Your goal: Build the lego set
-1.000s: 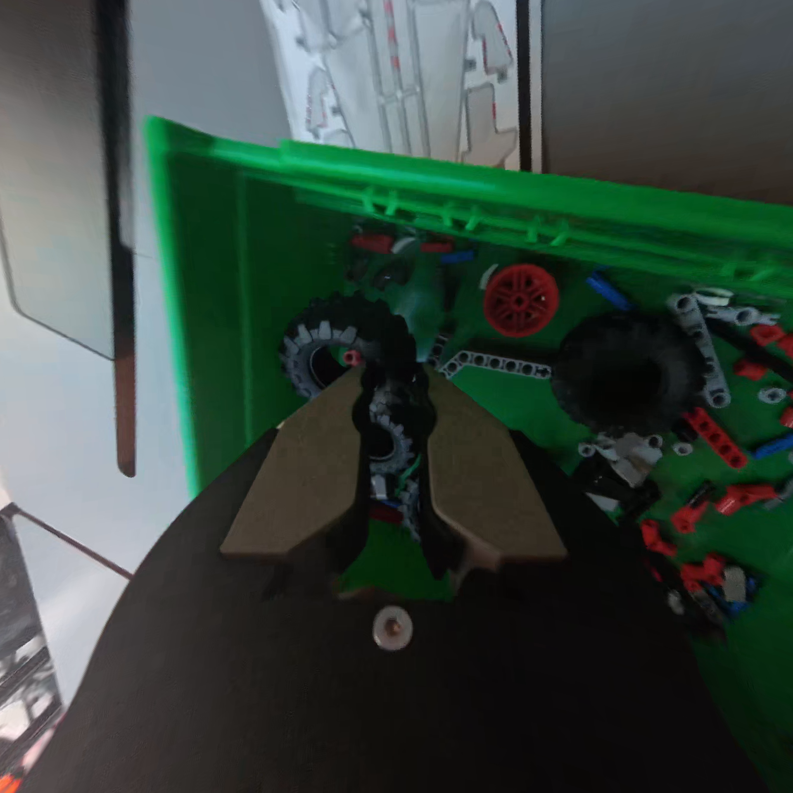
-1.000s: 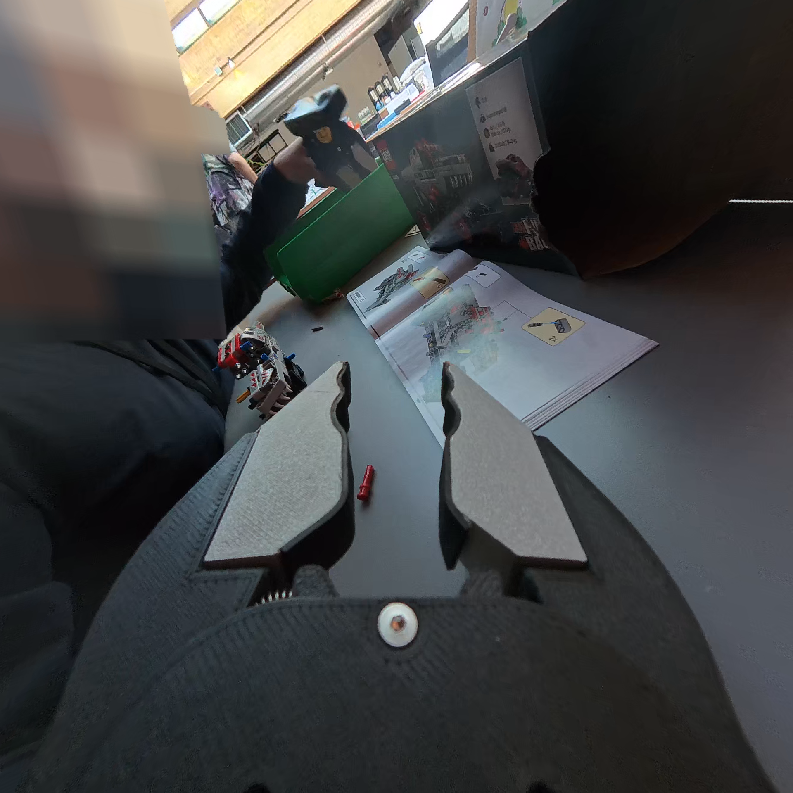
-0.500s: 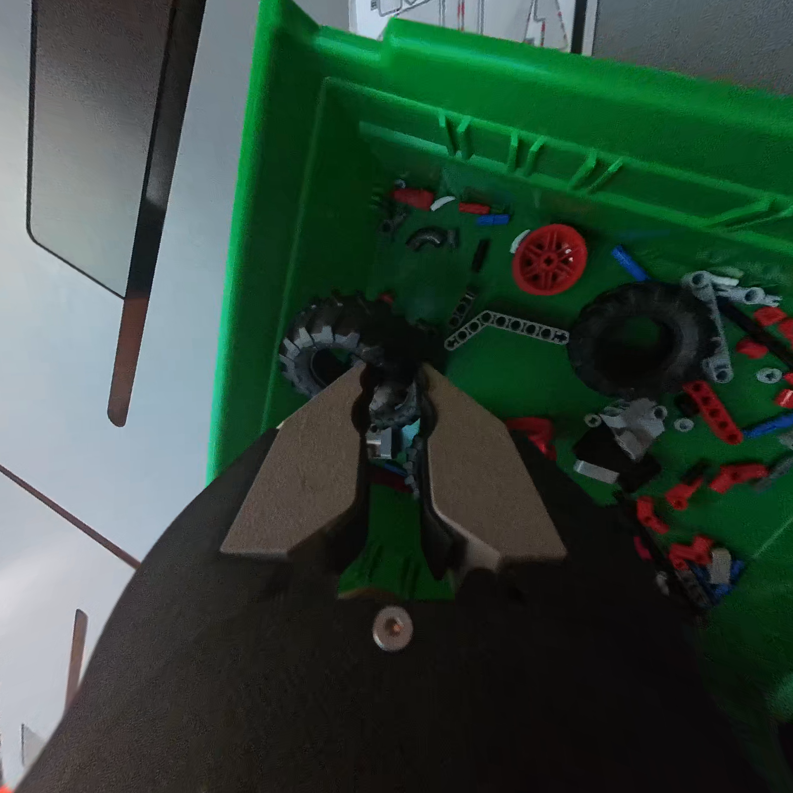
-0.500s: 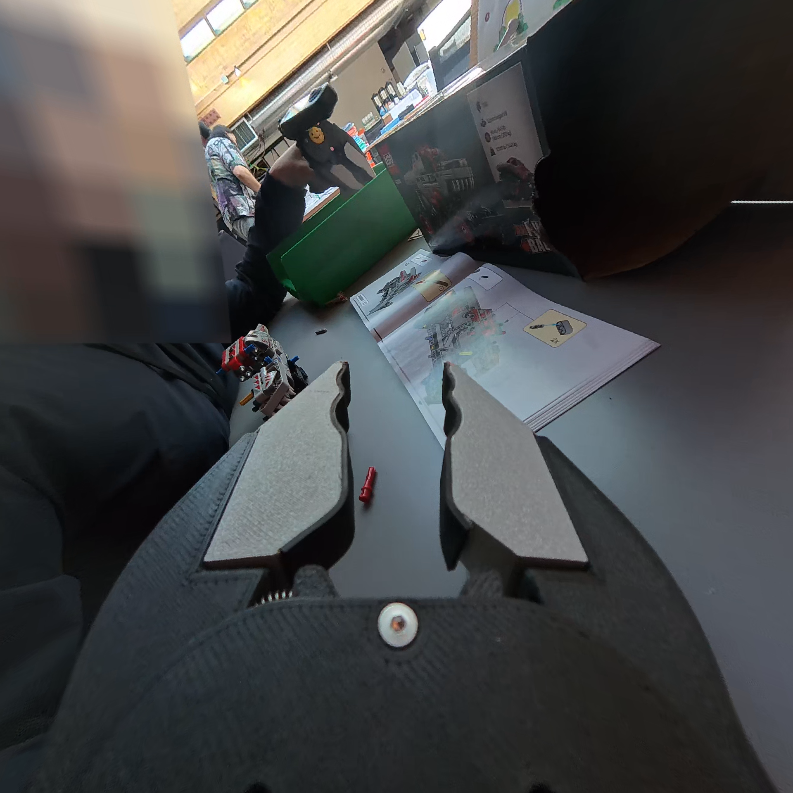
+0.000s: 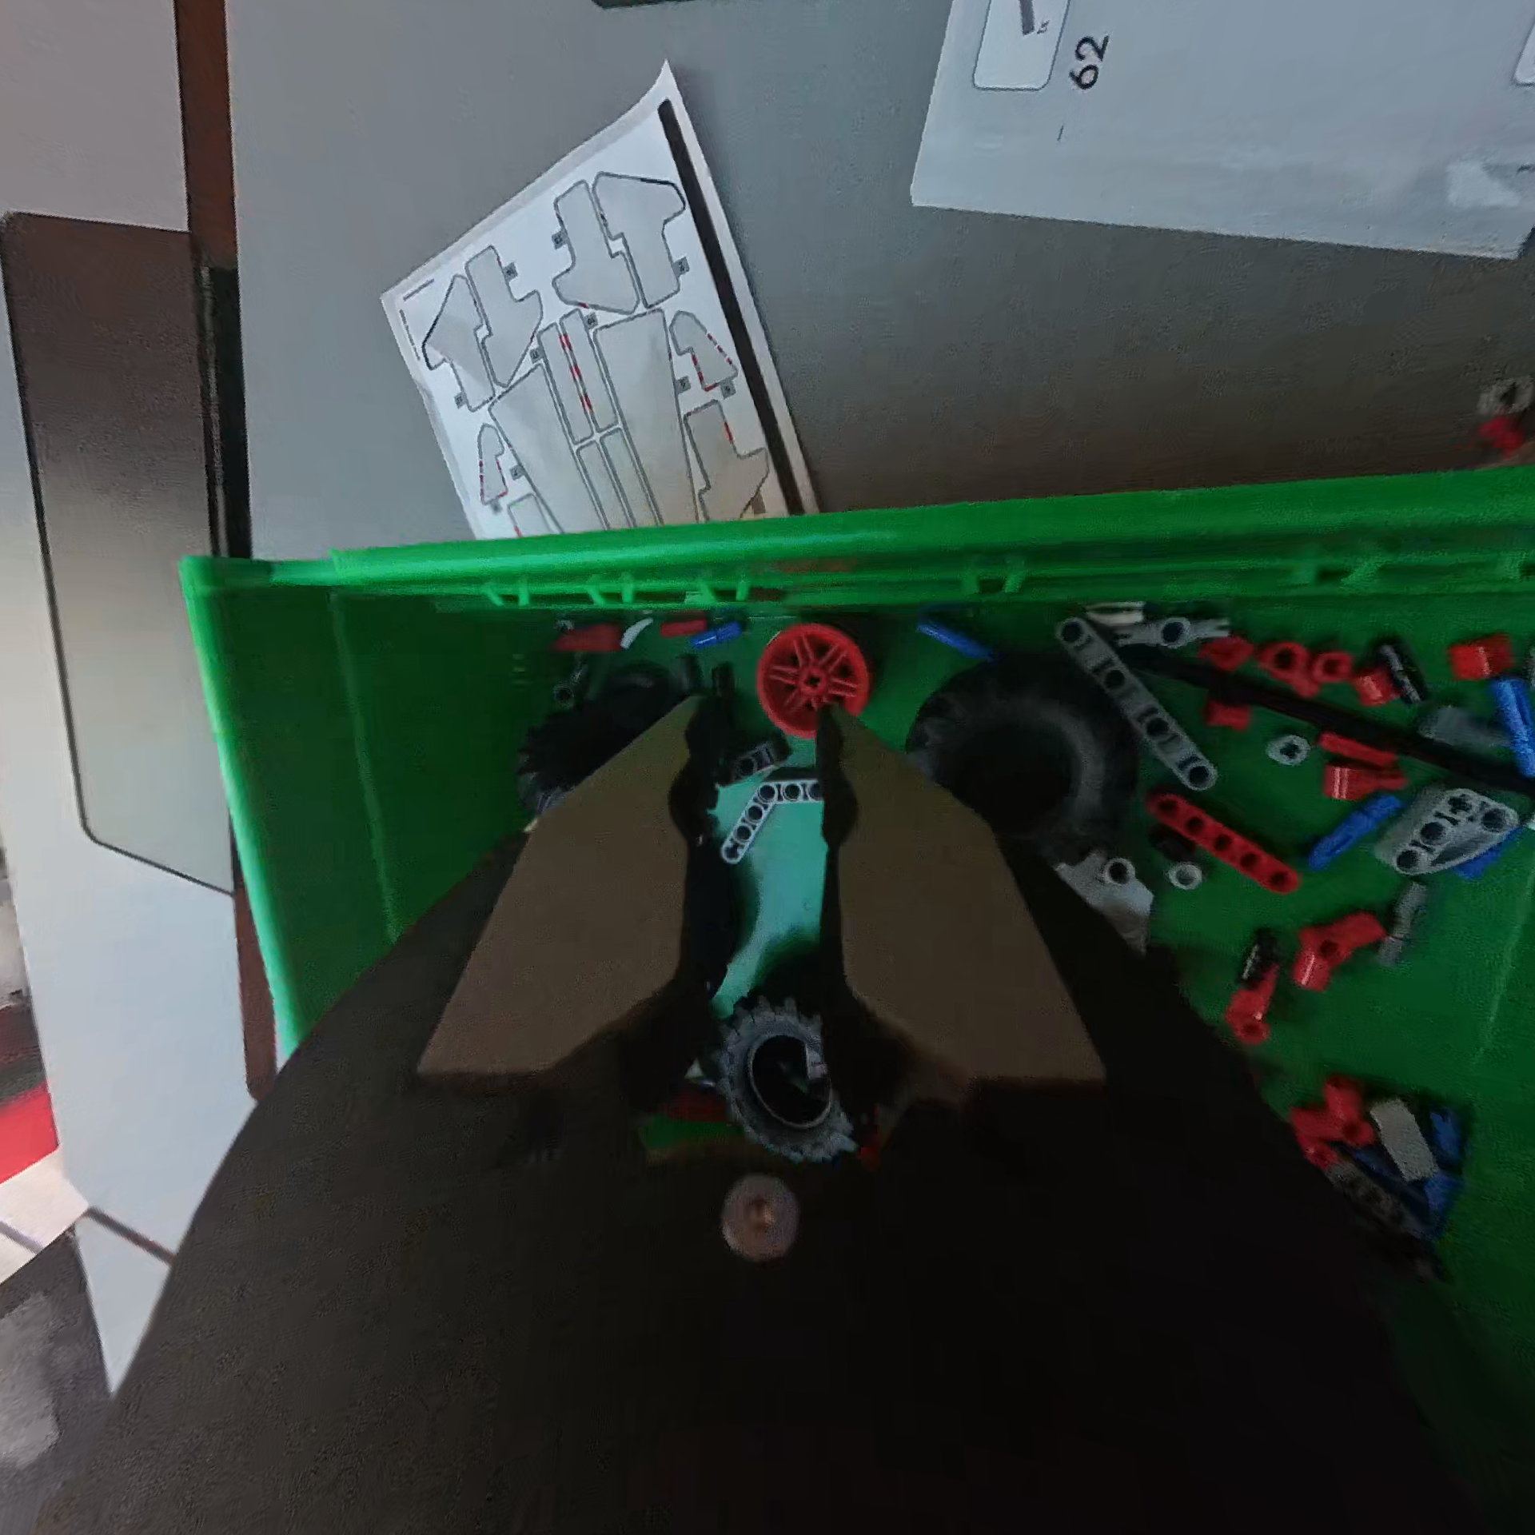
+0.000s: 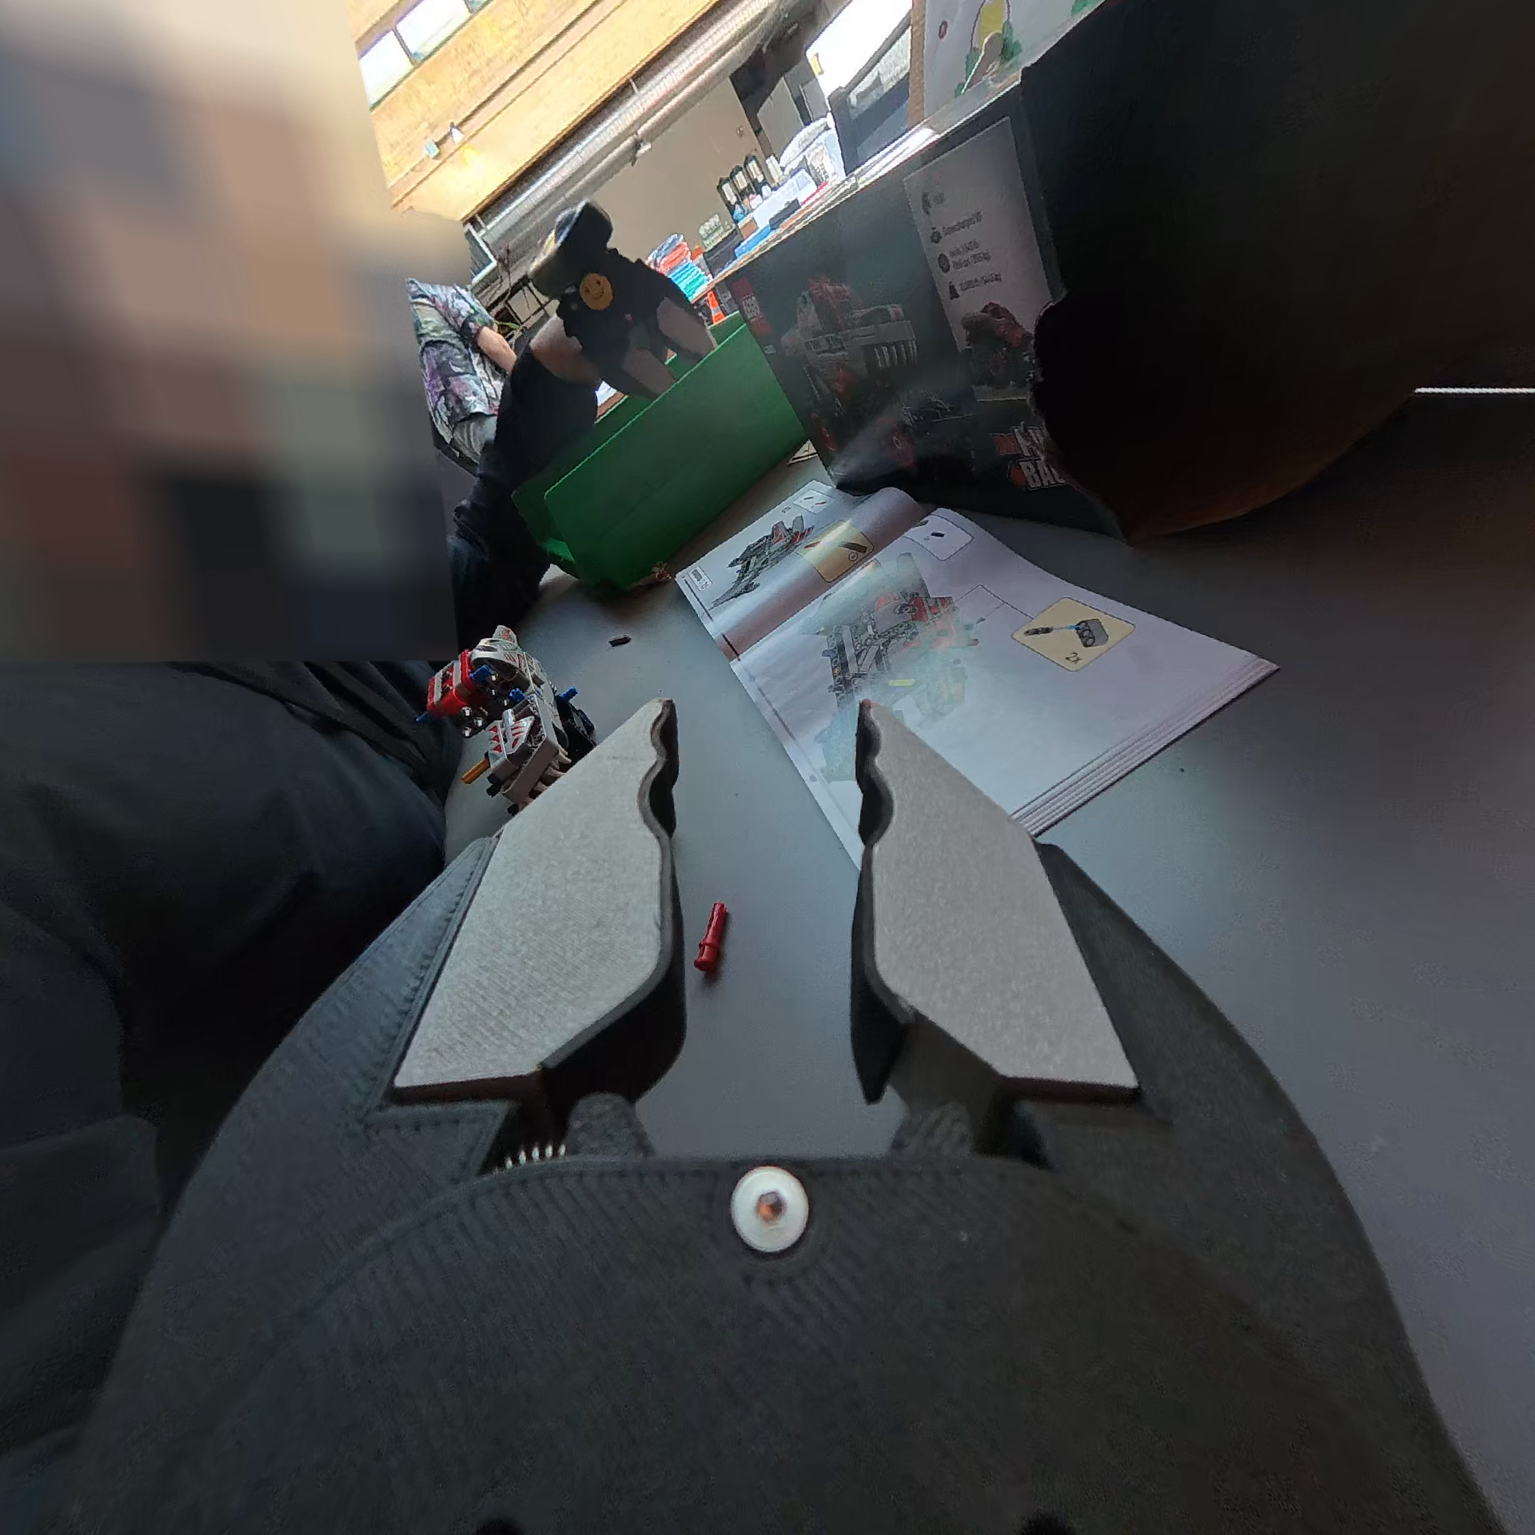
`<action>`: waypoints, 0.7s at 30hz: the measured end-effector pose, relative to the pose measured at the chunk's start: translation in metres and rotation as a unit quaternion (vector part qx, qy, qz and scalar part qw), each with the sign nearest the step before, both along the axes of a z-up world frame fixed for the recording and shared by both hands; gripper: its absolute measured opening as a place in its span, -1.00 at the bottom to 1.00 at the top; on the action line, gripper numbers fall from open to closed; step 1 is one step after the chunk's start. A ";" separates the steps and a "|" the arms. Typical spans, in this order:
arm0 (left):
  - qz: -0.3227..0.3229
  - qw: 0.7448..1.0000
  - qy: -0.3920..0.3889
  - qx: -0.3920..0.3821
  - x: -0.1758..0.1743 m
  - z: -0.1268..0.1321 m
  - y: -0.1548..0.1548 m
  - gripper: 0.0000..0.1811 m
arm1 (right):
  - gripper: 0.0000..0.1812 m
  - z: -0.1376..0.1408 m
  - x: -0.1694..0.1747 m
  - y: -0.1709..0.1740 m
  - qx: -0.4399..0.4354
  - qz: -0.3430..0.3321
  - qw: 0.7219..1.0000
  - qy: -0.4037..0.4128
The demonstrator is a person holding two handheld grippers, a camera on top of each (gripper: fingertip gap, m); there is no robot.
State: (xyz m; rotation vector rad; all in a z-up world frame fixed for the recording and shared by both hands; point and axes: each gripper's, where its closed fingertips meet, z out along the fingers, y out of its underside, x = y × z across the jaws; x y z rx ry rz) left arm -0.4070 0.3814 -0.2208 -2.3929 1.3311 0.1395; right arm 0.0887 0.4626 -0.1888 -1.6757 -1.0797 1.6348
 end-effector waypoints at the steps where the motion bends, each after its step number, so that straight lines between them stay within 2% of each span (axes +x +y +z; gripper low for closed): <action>1: 0.003 1.000 0.012 0.006 -0.002 -0.002 0.003 -0.76 | -0.56 0.000 0.000 0.001 0.000 -0.003 1.000 0.002; 4: 0.002 1.000 0.011 -0.029 0.003 -0.014 0.000 -0.83 | -0.56 0.002 0.001 0.003 -0.001 -0.009 1.000 0.007; 7: 0.008 0.997 0.043 -0.058 -0.001 -0.026 -0.008 -0.92 | -0.56 0.000 0.000 0.001 0.003 -0.007 1.000 -0.001; 8: 0.012 0.997 0.062 -0.055 -0.006 -0.026 -0.009 -0.96 | -0.56 -0.001 0.000 0.001 0.003 -0.005 1.000 -0.003; 11: 0.062 0.981 0.183 -0.031 -0.048 -0.022 -0.007 -1.00 | -0.56 0.000 0.000 0.000 0.004 -0.004 1.000 -0.001; 12: 0.069 0.979 0.191 -0.024 -0.053 -0.022 -0.008 -1.00 | -0.56 0.000 0.000 0.000 0.003 -0.003 1.000 0.001; 14: 0.081 0.984 0.161 -0.015 -0.052 -0.019 -0.011 -0.98 | -0.56 0.001 0.000 0.000 0.003 -0.002 1.000 0.003; 18: 0.101 0.993 0.059 0.012 -0.038 0.007 -0.019 -0.76 | -0.56 0.001 0.000 -0.001 0.003 -0.001 1.000 0.003; 21: 0.067 0.997 -0.023 0.023 -0.013 0.025 -0.032 -0.71 | -0.56 0.001 0.000 -0.001 0.001 -0.001 1.000 0.003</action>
